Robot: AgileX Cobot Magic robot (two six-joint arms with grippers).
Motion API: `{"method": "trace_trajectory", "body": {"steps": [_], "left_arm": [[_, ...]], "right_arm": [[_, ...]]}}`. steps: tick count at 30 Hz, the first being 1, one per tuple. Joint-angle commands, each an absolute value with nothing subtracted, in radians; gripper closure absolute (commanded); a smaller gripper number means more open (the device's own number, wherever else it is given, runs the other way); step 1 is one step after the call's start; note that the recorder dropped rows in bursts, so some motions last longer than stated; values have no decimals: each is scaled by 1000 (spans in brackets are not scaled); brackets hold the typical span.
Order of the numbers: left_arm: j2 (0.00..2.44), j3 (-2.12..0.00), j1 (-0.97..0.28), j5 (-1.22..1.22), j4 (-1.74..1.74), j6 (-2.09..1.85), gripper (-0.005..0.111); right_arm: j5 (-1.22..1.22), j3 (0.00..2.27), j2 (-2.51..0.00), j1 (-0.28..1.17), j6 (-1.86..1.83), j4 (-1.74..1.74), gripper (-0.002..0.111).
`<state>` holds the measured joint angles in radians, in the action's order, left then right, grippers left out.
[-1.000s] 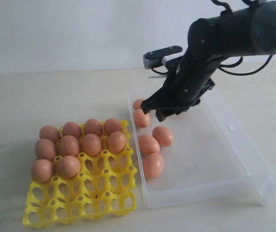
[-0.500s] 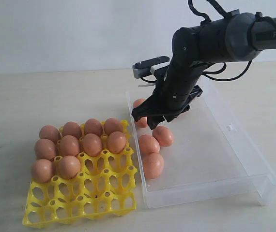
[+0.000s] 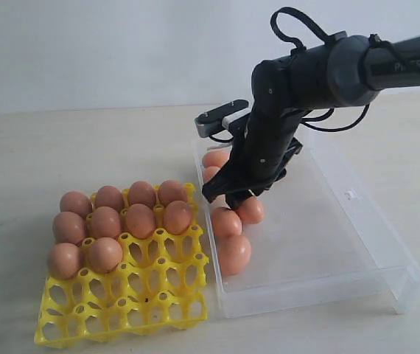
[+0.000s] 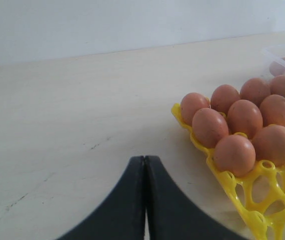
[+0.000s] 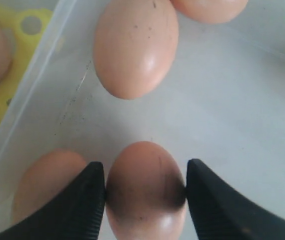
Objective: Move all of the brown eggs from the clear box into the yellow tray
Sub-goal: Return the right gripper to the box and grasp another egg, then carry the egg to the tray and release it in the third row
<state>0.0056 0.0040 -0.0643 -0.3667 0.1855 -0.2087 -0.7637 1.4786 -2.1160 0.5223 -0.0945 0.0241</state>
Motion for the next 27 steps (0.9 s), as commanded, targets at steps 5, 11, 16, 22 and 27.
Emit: {"method": "trace_trajectory", "body": {"steps": [5,11,16,22,27], "left_arm": [[0,0,-69,-357,186,-206,107],[0,0,-69,-357,186,-206,107],[0,0,-69,-357,186,-206,107],[0,0,-69,-357,186,-206,107],[0,0,-69,-357,186,-206,107]], "right_arm": [[-763,1483,-2162,524,-104,20,58],[-773,1483,-2176,524,-120,36,74],[-766,1483,-2149,524,-273,135,108],[-771,1482,-2106,524,-269,105,108],[-705,1448,-2011,524,-269,70,108]]}}
